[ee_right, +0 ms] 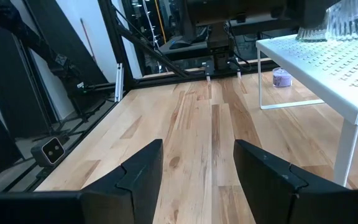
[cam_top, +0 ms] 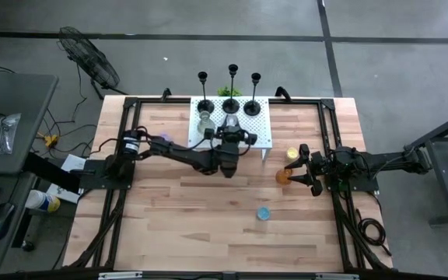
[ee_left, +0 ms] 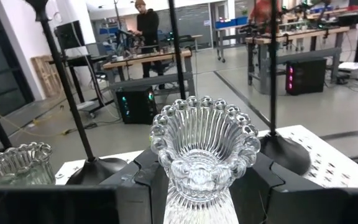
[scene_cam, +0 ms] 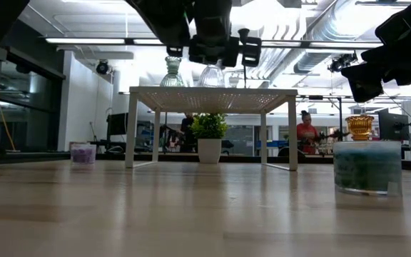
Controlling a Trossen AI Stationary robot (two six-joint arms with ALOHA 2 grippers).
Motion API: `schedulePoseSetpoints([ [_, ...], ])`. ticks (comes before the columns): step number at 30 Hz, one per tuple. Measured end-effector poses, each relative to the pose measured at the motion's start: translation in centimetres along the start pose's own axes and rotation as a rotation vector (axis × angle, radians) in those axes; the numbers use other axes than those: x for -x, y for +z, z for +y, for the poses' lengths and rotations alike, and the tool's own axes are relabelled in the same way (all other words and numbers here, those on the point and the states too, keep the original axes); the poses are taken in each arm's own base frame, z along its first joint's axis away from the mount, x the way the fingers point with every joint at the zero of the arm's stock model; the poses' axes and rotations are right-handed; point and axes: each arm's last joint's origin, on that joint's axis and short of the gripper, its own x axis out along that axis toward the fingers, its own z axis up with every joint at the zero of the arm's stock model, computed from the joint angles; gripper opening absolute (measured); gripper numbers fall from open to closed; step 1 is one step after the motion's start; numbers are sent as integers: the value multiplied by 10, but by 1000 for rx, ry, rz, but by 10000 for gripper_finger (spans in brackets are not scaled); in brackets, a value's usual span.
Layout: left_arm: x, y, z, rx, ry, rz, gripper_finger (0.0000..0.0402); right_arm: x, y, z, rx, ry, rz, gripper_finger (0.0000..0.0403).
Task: Pick & Place candle stick holders
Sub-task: Put the transparent candle holder on the shelf aligned with the green candle holder
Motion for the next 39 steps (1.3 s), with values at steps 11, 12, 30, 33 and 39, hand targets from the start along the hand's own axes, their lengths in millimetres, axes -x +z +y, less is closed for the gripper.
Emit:
schedulePoseSetpoints([
  [11,0,-9,10,-33,0,0,126,0,0,0,0,0,0,191],
  [12,0,-10,10,-41,1,0,126,0,0,0,0,0,0,191],
  [30,-19,-11,14,-7,42,1,126,0,0,0,0,0,0,191],
  [33,-22,-11,15,-7,48,2,126,0,0,0,0,0,0,191],
  [39,-29,-11,16,-7,63,2,126,0,0,0,0,0,0,191],
])
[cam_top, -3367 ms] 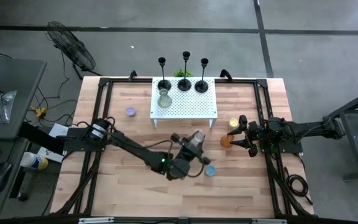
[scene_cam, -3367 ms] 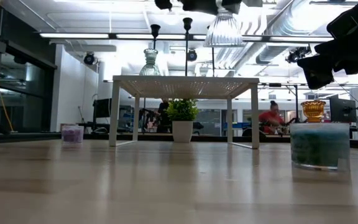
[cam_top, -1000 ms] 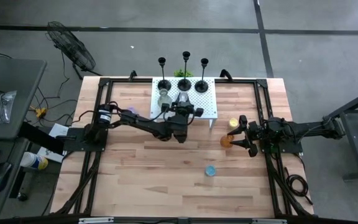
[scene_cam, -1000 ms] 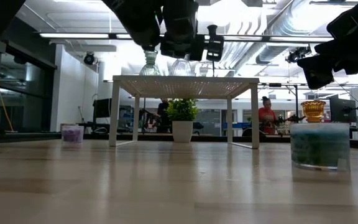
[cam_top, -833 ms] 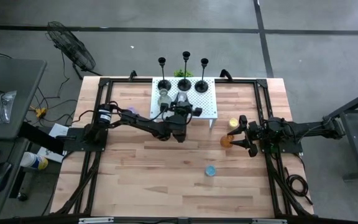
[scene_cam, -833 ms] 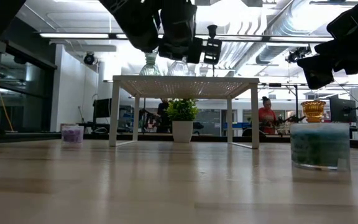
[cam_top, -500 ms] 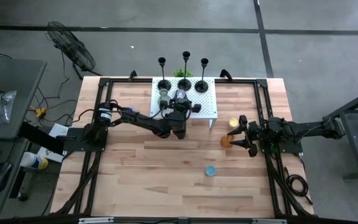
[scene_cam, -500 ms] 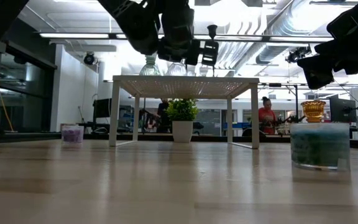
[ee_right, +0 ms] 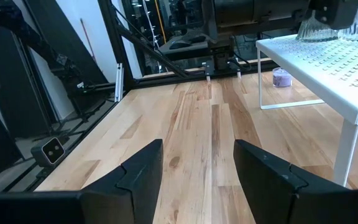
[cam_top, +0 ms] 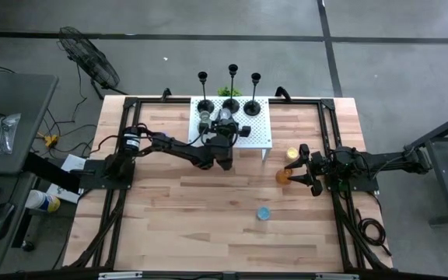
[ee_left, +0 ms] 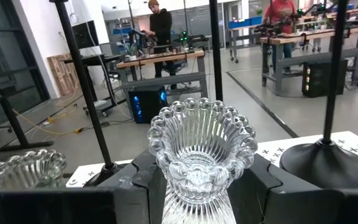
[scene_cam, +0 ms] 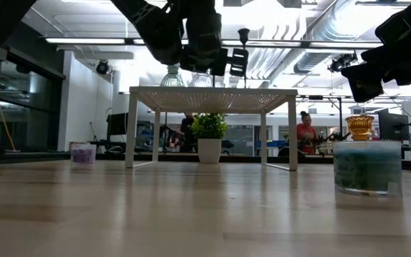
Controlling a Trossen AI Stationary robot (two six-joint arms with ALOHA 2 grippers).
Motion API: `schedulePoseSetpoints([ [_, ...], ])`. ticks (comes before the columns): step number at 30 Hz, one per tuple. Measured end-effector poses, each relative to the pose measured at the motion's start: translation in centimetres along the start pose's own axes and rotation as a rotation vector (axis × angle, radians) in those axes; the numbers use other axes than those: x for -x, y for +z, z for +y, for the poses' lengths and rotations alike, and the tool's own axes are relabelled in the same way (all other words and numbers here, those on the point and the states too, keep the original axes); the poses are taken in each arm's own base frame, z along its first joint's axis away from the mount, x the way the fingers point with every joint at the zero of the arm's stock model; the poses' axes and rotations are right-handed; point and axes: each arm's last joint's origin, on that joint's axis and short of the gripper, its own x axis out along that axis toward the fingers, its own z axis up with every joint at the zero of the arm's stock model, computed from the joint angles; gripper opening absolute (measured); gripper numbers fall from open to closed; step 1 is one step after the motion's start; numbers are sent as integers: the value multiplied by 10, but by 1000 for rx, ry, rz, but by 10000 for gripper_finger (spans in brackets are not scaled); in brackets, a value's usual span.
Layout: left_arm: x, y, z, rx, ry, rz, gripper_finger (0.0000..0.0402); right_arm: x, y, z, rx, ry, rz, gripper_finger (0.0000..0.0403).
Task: Pick & Place candle stick holders
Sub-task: Put the transparent candle holder on the shelf aligned with the green candle holder
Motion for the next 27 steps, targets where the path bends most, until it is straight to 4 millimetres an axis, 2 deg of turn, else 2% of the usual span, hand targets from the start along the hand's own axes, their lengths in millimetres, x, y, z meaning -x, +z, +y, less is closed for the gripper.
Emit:
schedulePoseSetpoints([
  [12,-5,-10,7,36,4,-2,126,0,0,0,0,0,0,191],
  [27,-8,-11,8,27,15,0,129,0,0,0,0,0,0,191],
])
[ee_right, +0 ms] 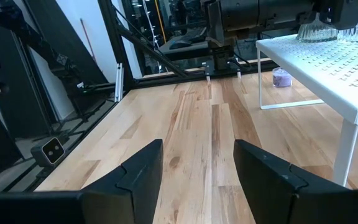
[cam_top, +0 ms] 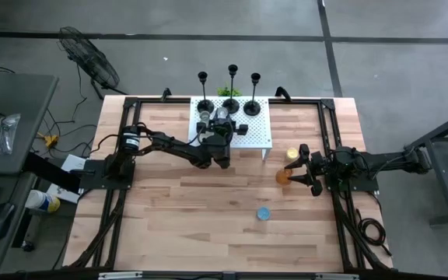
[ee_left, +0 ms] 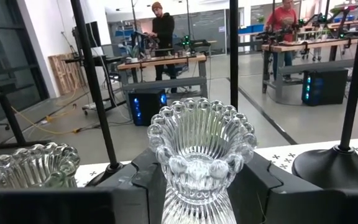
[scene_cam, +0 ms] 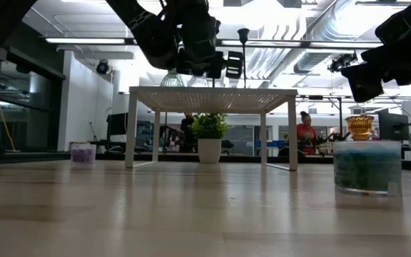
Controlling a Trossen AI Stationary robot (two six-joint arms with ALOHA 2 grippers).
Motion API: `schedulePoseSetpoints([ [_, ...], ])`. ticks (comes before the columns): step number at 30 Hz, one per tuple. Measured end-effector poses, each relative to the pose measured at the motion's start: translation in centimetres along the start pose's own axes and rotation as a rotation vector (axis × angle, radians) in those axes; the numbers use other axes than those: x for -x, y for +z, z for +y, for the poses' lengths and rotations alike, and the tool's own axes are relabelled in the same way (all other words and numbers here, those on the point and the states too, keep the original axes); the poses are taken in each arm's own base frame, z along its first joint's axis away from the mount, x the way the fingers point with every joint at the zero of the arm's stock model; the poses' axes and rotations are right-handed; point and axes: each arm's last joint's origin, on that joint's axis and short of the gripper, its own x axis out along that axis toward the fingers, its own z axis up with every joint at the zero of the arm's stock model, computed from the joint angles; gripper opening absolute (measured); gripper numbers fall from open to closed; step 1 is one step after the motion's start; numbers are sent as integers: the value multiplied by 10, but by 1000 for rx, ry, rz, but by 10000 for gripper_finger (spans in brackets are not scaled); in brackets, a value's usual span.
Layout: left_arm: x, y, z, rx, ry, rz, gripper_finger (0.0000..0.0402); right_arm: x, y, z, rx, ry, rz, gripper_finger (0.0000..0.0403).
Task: Pick & Place candle stick holders
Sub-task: Put the transparent candle holder on the shelf aligned with the green candle holder
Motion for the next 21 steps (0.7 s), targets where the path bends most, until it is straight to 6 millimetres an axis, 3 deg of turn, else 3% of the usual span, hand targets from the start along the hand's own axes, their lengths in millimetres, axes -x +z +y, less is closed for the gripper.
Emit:
schedulePoseSetpoints([
  [7,0,-3,0,-31,10,4,154,0,0,0,0,0,0,191],
  [21,1,-4,-1,-29,3,2,159,0,0,0,0,0,0,191],
])
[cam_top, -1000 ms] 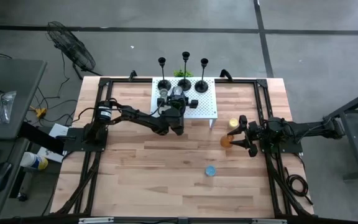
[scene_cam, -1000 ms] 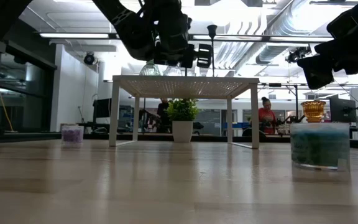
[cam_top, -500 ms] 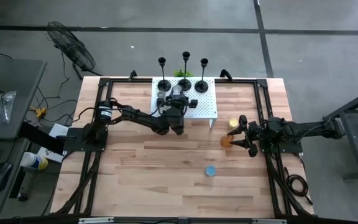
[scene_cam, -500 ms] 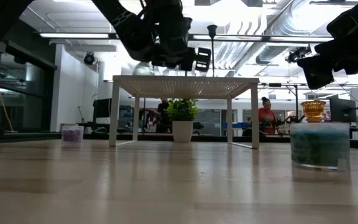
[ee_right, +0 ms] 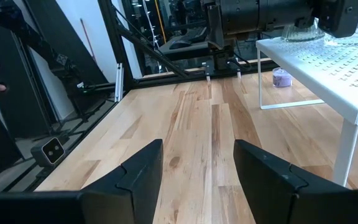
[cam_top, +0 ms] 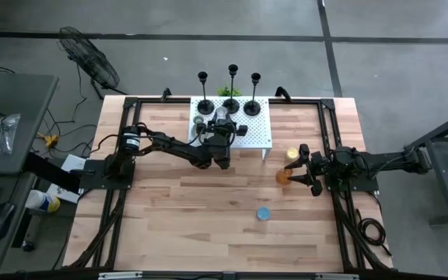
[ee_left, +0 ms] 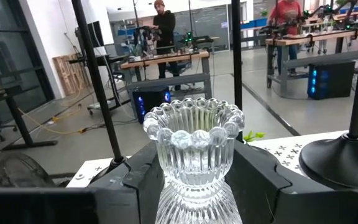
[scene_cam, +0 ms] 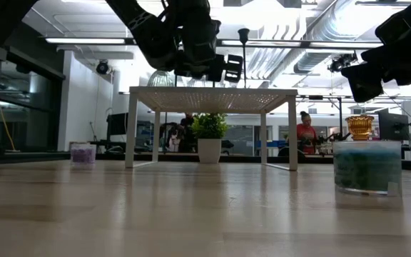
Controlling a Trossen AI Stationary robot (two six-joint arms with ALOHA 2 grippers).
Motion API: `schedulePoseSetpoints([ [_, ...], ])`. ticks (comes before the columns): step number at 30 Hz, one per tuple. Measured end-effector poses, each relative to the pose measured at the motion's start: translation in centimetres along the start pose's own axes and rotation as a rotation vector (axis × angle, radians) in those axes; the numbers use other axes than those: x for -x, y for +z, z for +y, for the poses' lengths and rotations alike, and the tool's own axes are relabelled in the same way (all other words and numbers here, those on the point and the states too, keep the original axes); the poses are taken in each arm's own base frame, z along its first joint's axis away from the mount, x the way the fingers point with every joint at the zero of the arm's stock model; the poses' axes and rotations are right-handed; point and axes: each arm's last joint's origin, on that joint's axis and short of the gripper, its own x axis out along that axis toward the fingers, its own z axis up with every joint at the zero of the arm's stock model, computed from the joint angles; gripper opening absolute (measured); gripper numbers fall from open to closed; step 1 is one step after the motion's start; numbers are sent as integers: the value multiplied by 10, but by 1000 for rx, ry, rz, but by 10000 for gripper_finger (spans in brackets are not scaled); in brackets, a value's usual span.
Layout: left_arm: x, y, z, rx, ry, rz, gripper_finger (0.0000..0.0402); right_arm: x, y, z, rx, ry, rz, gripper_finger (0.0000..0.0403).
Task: Pick & Place candle stick holders
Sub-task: Put the transparent candle holder on the shelf aligned with the green candle holder, then put the purple scented candle on the shelf
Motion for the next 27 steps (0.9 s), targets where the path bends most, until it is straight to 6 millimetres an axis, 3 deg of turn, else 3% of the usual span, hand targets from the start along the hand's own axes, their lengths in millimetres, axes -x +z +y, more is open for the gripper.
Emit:
schedulePoseSetpoints([
  [15,9,0,-1,10,-36,-7,163,0,0,0,0,0,0,191],
  [27,26,1,-1,17,-59,-2,263,0,0,0,0,0,0,191],
])
